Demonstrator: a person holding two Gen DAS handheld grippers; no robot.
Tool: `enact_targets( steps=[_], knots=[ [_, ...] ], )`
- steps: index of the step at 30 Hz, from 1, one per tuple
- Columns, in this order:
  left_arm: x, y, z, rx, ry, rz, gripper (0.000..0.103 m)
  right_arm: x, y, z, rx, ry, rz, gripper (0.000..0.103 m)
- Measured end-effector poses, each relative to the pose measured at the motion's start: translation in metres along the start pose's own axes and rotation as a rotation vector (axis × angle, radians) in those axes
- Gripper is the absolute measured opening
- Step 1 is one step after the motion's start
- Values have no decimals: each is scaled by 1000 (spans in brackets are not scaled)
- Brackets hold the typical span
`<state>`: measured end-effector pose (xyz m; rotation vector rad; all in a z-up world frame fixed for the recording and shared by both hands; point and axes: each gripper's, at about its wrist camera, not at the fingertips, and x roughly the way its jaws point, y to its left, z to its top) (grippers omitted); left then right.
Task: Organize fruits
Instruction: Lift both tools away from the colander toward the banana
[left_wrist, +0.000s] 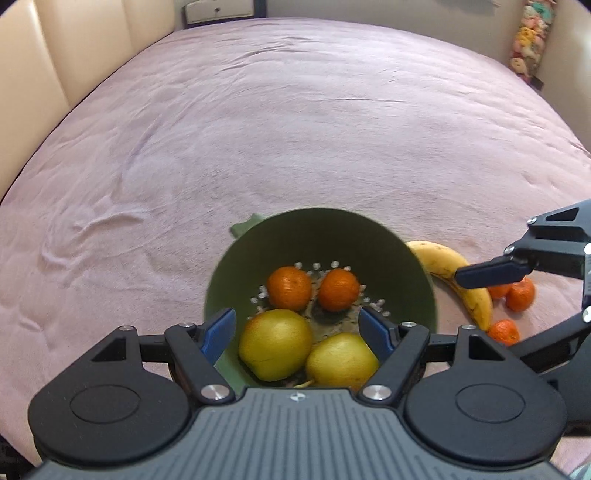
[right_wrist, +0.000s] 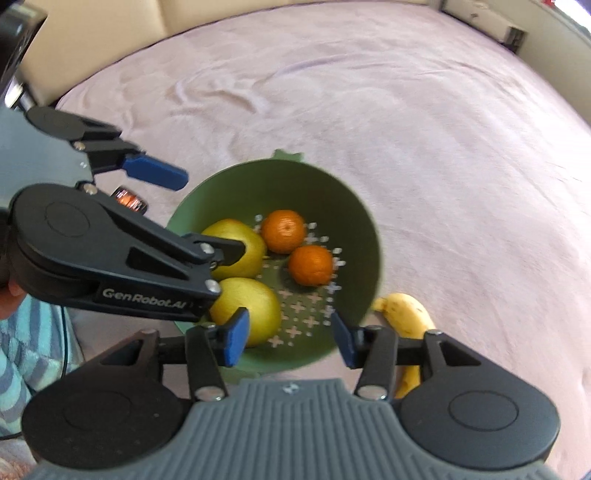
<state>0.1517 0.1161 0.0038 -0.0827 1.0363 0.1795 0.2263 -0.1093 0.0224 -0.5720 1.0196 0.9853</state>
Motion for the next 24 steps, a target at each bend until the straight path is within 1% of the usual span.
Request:
enact_targets(
  steps=[2, 9, 12, 15, 17, 21, 24],
  knots=[
    [-3, -5, -2, 13, -9, -28, 89, -9, -3, -12, 47, -29, -44, 51],
    [-13, -30, -11, 55, -63, -129, 89, -35, -16, -64, 280, -136, -183, 51],
    [-17, -42, -16, 58, -85, -189, 89, -46, -17, -87, 349, -174, -254, 52],
    [-20, -54, -21, 63, -96, -263, 89, -55, -16, -109, 401, -197, -323, 54],
    [-20, -64, -25, 85, -98, -300, 88, -58, -15, -123, 441, -210, -358, 54],
    [-20, -84, -37, 139, -99, -328, 86, -59, -10, -148, 503, -209, -409, 54],
    [-15, -94, -49, 147, -77, -361, 83, -55, -10, -167, 541, -190, -427, 54]
  ],
)
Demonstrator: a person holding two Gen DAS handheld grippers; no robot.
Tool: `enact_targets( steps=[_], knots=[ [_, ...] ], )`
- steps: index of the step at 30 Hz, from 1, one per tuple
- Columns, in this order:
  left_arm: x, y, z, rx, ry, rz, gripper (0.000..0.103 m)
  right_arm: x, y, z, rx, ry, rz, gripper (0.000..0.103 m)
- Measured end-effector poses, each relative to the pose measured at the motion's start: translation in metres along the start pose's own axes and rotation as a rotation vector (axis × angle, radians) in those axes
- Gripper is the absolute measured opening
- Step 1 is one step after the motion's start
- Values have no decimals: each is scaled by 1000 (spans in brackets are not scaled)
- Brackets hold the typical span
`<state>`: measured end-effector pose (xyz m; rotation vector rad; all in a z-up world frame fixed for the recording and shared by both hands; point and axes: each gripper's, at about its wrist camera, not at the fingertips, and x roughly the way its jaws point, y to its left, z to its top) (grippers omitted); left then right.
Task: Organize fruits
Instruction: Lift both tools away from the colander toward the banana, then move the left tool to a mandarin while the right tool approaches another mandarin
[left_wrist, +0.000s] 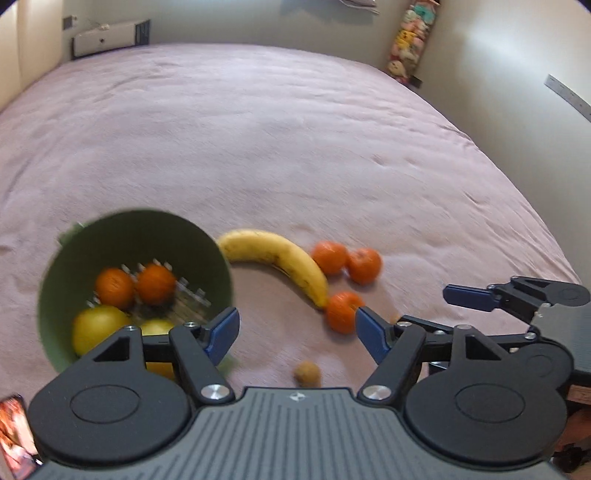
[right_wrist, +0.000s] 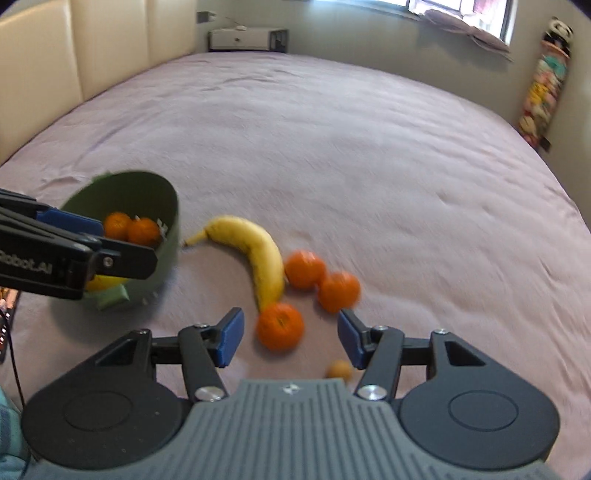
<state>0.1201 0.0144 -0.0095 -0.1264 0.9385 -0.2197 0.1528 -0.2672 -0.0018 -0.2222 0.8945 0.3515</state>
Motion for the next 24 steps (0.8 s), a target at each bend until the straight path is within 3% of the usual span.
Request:
enact_targets(
  steps=[6, 10, 19, 24],
  knots=[
    [20, -10, -31, -12, 74, -83, 79, 5, -9, -26, 22, 11, -41, 54],
    [28, -12, -42, -39, 73, -107, 77, 9, -13, -34, 32, -10, -52, 54],
    [37, -15, -42, -34, -7, -69, 76, 21, -13, -34, 10, -29, -87, 54],
    [48, -25, -27, 11, -27, -54, 68, 24, -26, -19, 19, -20, -84, 54]
  ],
)
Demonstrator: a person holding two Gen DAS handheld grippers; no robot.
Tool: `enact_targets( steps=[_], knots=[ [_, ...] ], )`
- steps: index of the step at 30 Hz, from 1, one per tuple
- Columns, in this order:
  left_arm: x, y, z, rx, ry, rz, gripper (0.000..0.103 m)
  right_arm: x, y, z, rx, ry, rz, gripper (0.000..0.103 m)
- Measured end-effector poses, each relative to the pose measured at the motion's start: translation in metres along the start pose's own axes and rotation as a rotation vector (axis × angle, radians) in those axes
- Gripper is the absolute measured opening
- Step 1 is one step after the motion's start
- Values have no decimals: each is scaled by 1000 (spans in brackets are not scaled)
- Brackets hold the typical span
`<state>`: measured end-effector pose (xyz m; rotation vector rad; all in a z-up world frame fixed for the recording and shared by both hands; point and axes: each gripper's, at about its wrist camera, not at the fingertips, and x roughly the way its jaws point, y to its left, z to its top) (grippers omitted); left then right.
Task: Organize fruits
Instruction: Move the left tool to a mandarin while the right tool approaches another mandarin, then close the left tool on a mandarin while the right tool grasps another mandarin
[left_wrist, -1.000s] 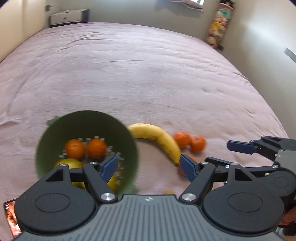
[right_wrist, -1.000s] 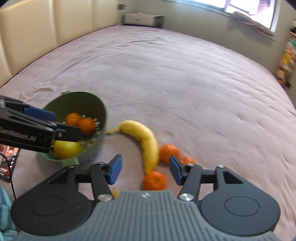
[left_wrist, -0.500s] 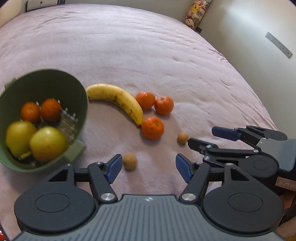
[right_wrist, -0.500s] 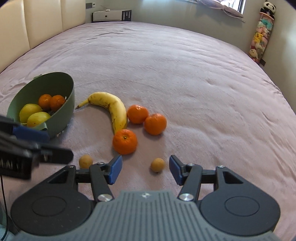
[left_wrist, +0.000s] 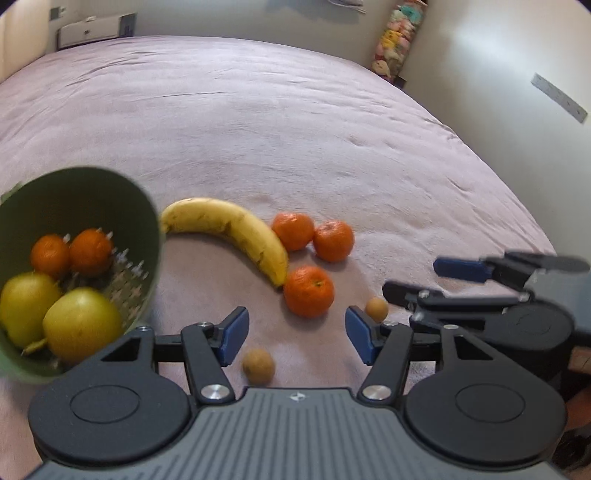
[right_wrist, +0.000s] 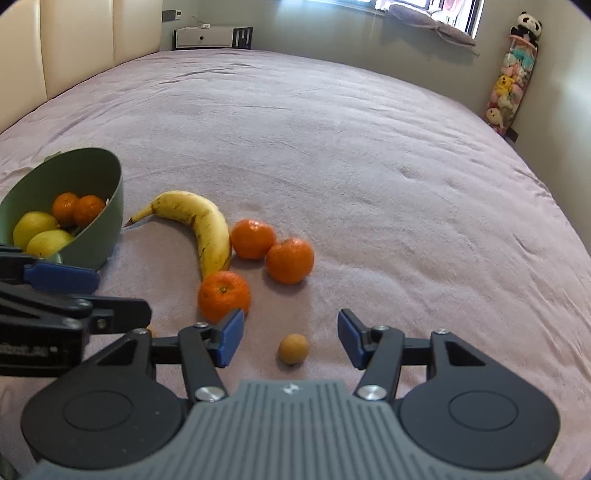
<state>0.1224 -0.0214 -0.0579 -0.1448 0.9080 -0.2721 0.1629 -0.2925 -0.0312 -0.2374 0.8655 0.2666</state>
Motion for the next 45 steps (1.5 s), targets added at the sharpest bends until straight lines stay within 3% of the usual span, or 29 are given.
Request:
enact_targets(
  steps=[4, 12, 17, 31, 45],
  knots=[
    [14, -12, 2, 54, 3, 9, 66, 5, -11, 13, -16, 14, 10, 54],
    [42, -20, 2, 120, 24, 34, 66, 38, -5, 41, -268, 88, 100, 53],
    [58, -23, 5, 134, 18, 52, 66, 61, -7, 47, -376, 115, 112, 53],
    [84, -28, 5, 138, 51, 73, 65, 97, -9, 50, -347, 134, 158, 53],
    [89, -25, 9, 134, 75, 53, 53, 120, -6, 48, -327, 152, 168, 53]
  ],
)
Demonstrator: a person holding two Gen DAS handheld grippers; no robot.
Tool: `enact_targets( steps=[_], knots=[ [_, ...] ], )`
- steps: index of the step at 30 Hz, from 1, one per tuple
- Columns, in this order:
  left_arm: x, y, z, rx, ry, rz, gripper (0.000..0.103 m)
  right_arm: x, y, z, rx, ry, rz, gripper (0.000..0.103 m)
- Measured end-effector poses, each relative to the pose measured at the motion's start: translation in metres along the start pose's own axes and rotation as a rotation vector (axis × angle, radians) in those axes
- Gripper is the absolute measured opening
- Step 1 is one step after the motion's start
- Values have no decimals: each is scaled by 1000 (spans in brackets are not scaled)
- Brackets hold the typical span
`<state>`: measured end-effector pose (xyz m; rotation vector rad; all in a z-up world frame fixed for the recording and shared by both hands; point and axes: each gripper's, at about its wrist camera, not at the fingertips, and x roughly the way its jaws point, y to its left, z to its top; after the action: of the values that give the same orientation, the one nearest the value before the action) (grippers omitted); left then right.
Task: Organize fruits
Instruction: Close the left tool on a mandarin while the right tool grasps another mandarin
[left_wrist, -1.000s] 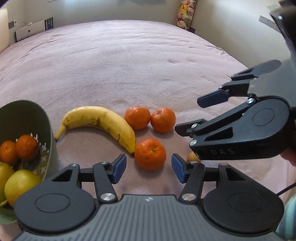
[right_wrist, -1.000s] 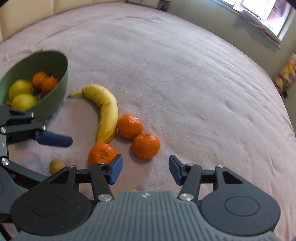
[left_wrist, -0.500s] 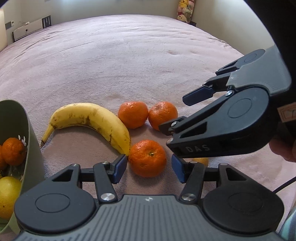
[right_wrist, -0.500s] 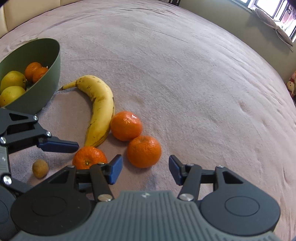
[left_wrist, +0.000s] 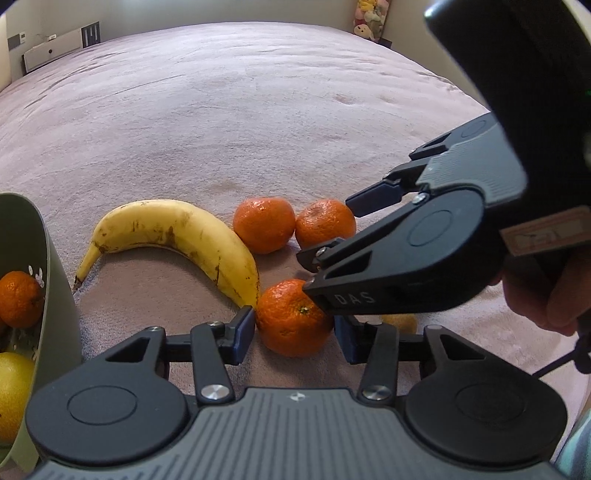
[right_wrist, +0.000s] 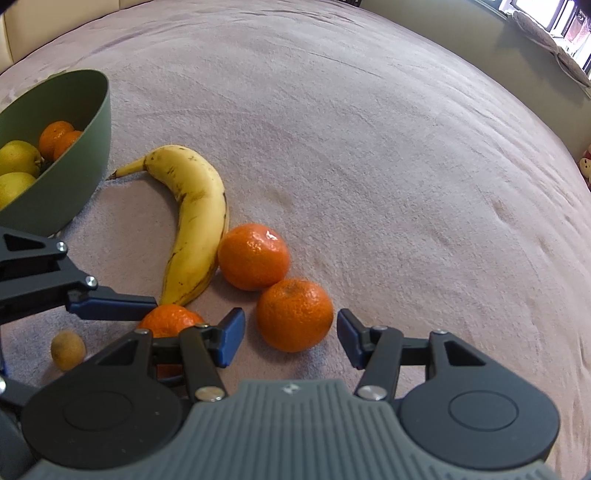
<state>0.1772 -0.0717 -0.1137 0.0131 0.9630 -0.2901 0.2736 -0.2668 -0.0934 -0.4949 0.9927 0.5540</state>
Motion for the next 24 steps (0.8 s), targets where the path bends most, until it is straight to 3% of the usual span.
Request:
enact_targets(
  steps=[9, 24],
  knots=[
    [7, 4, 4, -7, 59, -11, 54, 9, 3, 1, 14, 15, -19, 48],
    [-4, 8, 9, -28, 45, -23, 51, 2, 2, 4, 49, 28, -41, 45]
  ],
)
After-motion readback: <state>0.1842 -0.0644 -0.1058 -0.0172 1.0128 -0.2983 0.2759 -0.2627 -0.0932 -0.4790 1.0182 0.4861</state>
